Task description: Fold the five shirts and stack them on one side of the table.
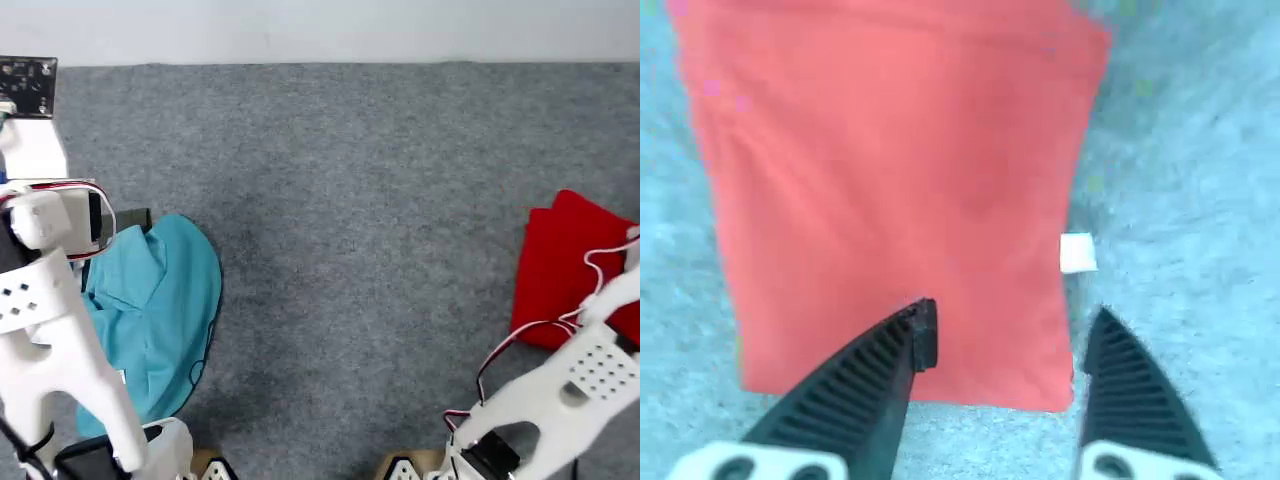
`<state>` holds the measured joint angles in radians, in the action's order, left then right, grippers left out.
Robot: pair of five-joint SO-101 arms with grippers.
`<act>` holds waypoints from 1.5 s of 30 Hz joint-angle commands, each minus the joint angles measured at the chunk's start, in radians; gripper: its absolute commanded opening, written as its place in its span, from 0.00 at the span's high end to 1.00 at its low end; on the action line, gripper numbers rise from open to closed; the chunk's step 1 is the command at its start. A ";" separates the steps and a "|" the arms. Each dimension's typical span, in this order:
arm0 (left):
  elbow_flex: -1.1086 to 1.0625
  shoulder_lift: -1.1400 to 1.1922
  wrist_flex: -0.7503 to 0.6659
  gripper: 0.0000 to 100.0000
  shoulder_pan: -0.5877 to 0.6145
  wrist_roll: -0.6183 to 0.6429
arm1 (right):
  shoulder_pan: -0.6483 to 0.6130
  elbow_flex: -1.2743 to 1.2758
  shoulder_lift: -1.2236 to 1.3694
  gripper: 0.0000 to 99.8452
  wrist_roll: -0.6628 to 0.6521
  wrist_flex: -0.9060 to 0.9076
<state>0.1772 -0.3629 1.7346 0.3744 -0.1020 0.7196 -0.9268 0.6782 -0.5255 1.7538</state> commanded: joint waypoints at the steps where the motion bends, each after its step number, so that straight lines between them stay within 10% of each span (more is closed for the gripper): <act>1: 0.004 -0.032 0.018 1.00 -0.003 -0.005 | -0.091 -0.060 -0.114 0.93 0.043 0.038; 17: 0.004 -0.034 0.018 1.00 -0.003 -0.005 | -0.280 -0.061 0.243 0.99 0.127 -0.294; 35: 0.004 -0.034 0.018 1.00 -0.003 -0.005 | -0.312 -0.058 0.035 0.99 0.123 0.047; 45: 0.004 -0.034 0.018 1.00 -0.005 -0.002 | -0.269 0.367 -0.134 0.99 0.127 0.045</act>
<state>0.1772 -0.3629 1.7346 0.3744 -0.1020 0.4419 -0.6398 0.6613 -0.4089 1.7538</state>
